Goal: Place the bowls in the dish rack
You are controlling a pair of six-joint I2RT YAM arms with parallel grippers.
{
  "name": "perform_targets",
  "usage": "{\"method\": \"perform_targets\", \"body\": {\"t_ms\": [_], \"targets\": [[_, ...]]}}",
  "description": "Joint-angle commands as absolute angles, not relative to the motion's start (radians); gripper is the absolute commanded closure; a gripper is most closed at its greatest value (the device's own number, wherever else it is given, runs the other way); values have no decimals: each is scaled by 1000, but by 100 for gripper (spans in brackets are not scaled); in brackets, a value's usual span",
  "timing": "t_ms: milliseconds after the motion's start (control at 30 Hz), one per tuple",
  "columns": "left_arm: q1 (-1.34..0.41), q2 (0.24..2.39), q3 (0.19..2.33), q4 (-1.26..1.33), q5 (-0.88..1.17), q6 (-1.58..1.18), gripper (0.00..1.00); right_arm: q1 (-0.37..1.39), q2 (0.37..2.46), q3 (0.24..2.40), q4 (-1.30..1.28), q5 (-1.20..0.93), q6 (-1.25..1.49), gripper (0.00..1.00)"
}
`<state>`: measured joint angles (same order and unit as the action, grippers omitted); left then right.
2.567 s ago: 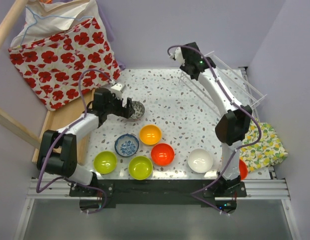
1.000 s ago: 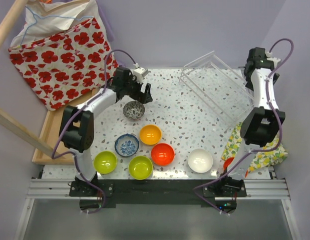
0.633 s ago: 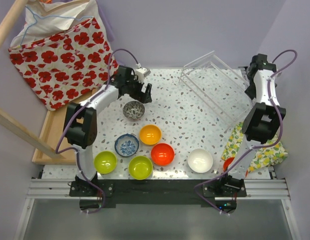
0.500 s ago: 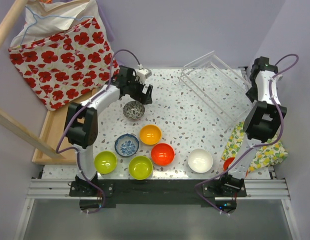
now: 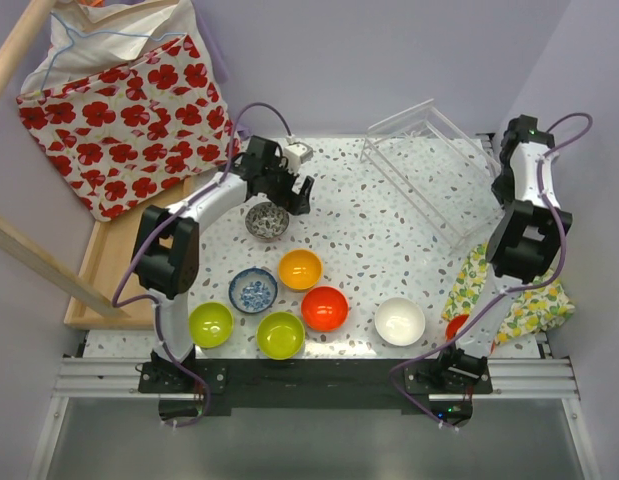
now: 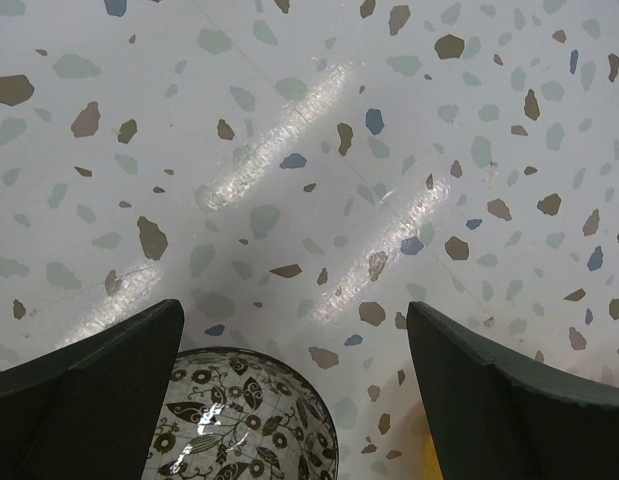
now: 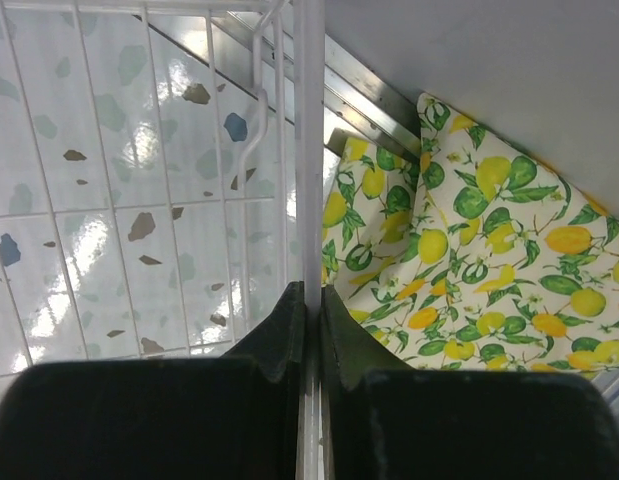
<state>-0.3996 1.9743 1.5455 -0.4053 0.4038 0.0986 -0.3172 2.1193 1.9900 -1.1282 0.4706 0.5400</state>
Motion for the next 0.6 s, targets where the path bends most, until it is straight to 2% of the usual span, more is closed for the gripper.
{"method": "perform_targets", "body": {"t_ms": [0,433,567], "targets": [[-406,1927,1523,-384,400,104,1,-282,2013,2043,-1100,492,517,100],[-407,1841,1411,-321,411,92,1,-164,1893,1994,-1029,503,414,100],[-407,1812,1353,-305,408,86,1,-161,1881,1977,-999,433,385,100]]}}
